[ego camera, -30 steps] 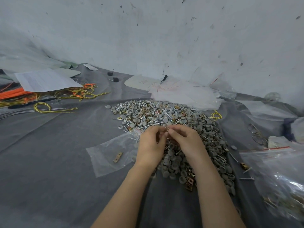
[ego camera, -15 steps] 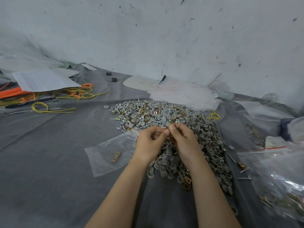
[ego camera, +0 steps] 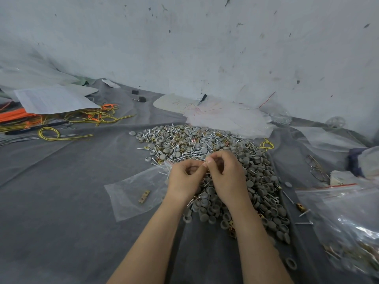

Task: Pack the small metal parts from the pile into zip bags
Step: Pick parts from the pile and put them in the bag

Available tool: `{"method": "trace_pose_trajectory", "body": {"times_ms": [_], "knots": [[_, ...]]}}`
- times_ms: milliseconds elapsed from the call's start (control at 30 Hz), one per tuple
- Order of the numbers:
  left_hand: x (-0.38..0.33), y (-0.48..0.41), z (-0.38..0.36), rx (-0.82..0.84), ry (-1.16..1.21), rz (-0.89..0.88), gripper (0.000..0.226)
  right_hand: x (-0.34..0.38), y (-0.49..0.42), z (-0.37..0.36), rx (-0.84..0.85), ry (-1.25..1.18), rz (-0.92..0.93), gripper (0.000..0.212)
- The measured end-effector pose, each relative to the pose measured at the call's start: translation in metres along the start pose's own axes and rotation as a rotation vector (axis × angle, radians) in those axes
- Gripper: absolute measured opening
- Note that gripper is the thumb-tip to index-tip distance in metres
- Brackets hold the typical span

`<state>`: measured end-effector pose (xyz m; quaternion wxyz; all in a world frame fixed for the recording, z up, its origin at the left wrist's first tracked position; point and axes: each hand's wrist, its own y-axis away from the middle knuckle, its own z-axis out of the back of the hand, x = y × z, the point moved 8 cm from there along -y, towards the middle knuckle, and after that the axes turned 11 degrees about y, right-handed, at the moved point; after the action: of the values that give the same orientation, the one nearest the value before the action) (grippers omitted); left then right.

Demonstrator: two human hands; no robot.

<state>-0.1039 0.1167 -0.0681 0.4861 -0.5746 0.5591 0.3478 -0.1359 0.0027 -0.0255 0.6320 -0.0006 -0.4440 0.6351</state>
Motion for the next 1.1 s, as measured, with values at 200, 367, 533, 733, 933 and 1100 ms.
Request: {"method": "trace_pose_trajectory", "body": {"times_ms": [200,367,533,733,933,1100], "knots": [[0.001,0.002,-0.002,0.029,0.033,0.032,0.017,0.005,0.0,0.0,-0.001,0.028,0.036,0.007],[0.003,0.004,-0.003,0.032,0.098,0.086,0.018,0.006,0.002,-0.003,0.002,0.062,0.045,0.01],[0.01,0.005,-0.003,0.003,0.216,0.19,0.028,0.007,0.002,-0.003,-0.014,0.044,0.045,0.01],[0.009,0.002,0.002,-0.027,0.266,0.187,0.034,-0.037,-0.006,0.01,-0.035,-0.14,-0.299,0.023],[-0.004,0.003,-0.005,0.006,-0.134,-0.046,0.008,-0.059,-0.003,0.002,-0.122,-0.557,-0.516,0.02],[-0.013,0.004,-0.004,-0.057,-0.471,-0.233,0.006,-0.045,-0.003,-0.012,-0.01,-0.588,-0.447,0.011]]}}
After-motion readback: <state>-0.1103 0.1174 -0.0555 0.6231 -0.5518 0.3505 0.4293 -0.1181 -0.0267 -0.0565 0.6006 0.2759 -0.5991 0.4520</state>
